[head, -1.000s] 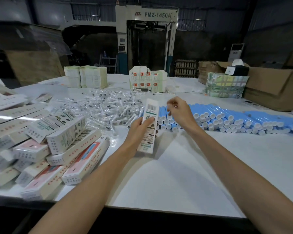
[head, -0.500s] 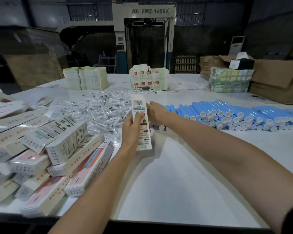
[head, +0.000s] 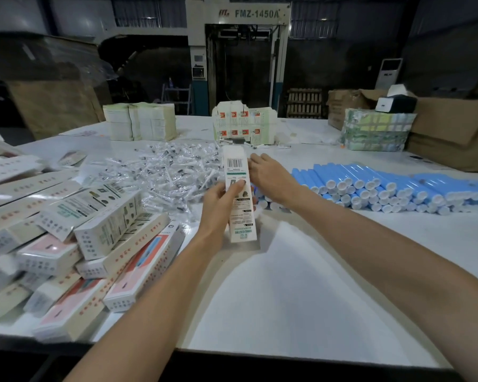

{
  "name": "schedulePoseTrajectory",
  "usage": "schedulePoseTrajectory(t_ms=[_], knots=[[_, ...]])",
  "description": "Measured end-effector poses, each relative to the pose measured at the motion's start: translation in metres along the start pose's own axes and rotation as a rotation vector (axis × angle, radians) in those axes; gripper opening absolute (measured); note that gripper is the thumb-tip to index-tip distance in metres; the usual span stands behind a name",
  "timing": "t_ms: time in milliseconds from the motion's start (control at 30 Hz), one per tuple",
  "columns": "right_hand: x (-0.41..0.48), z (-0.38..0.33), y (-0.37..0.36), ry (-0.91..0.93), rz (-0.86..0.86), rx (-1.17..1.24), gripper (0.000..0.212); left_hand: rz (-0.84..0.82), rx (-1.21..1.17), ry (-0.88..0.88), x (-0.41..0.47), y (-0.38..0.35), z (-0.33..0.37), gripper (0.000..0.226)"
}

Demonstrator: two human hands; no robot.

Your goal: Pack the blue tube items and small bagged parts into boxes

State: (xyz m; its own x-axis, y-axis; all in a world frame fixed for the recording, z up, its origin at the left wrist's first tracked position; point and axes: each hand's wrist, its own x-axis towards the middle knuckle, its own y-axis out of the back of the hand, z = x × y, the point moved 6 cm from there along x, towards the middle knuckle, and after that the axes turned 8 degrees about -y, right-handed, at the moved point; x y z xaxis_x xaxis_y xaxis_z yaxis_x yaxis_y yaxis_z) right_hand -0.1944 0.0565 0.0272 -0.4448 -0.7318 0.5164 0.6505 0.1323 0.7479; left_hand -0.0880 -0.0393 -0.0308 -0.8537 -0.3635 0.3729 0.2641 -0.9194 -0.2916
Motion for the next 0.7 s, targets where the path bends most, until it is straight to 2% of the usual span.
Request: schedulePoseTrajectory(t_ms=[100,167,200,333,400,467,533,700], knots=[[-0.036,0.037,0.012,-0.303,0.135,0.292,0.022,-0.067,0.026,0.048,-0.006,-0.008,-0.001,0.028],[-0.066,0.064,0.013,-0.621,0.214,0.644,0.017,-0.122,0.029,0.07,-0.012,-0.016,-0.002,0.029],[-0.082,0.071,0.015,-0.728,0.228,0.79,0.023,-0.156,0.027,0.081,-0.015,-0.02,-0.003,0.03],[-0.115,0.083,0.04,-0.867,0.342,1.359,0.061,-0.256,-0.03,0.139,-0.029,-0.039,-0.005,0.034],[-0.116,0.09,0.058,-0.905,0.403,1.545,0.056,-0.282,-0.051,0.17,-0.035,-0.047,-0.007,0.035],[-0.108,0.093,0.08,-0.874,0.447,1.621,0.046,-0.308,-0.014,0.17,-0.039,-0.053,-0.01,0.034],[-0.097,0.091,0.099,-0.82,0.438,1.588,0.043,-0.32,0.014,0.167,-0.041,-0.058,-0.011,0.033],[-0.078,0.072,0.112,-0.729,0.214,1.389,0.041,-0.333,0.008,0.165,-0.043,-0.061,-0.009,0.032]])
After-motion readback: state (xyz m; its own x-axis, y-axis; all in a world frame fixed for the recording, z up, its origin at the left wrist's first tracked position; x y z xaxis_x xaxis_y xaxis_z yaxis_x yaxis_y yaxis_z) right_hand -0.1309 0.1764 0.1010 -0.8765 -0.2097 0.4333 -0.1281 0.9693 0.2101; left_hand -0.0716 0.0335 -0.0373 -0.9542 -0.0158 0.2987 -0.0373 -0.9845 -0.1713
